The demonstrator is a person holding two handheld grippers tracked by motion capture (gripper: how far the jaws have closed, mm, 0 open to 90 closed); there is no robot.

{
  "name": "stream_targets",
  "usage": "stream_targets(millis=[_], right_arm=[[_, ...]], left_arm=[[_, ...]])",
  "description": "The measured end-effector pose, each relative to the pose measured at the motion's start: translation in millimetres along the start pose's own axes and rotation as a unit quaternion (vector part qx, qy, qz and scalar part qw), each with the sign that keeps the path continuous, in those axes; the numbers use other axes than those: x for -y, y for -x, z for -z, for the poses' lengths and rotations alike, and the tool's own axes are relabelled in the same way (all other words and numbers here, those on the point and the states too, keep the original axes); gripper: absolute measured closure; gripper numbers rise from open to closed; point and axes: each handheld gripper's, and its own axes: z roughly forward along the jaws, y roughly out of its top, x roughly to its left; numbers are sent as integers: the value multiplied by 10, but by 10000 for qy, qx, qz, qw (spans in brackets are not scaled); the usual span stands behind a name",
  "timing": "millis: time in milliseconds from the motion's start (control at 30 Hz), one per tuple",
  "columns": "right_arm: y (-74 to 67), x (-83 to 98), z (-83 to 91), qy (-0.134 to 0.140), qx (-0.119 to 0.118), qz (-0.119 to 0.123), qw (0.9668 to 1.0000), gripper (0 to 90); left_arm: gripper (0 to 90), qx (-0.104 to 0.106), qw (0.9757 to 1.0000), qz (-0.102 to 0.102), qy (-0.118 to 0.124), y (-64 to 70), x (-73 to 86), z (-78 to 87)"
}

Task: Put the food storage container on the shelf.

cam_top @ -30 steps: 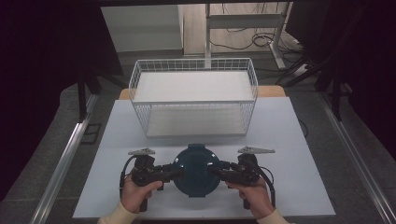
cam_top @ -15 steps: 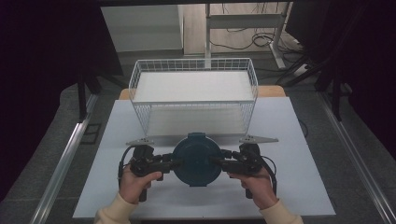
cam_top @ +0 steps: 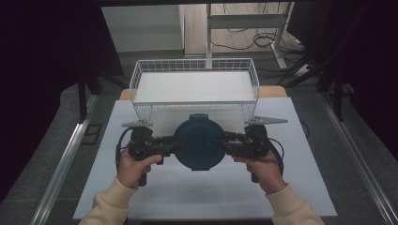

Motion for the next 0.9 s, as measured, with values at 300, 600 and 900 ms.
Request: stream_targets(millis=[300, 600, 900], right_arm=[[-33, -333, 34, 14, 77, 192, 9998, 391], [-63, -614, 44, -10, 146, 367, 9992, 392], [-35, -840, 17, 87, 120, 458, 9988, 393]], left_arm=[[409, 10, 9999, -80, 75, 1, -286, 58], [409, 81, 9997, -153, 191, -35, -505, 111], [409, 14, 9994, -237, 259, -56, -747, 157]])
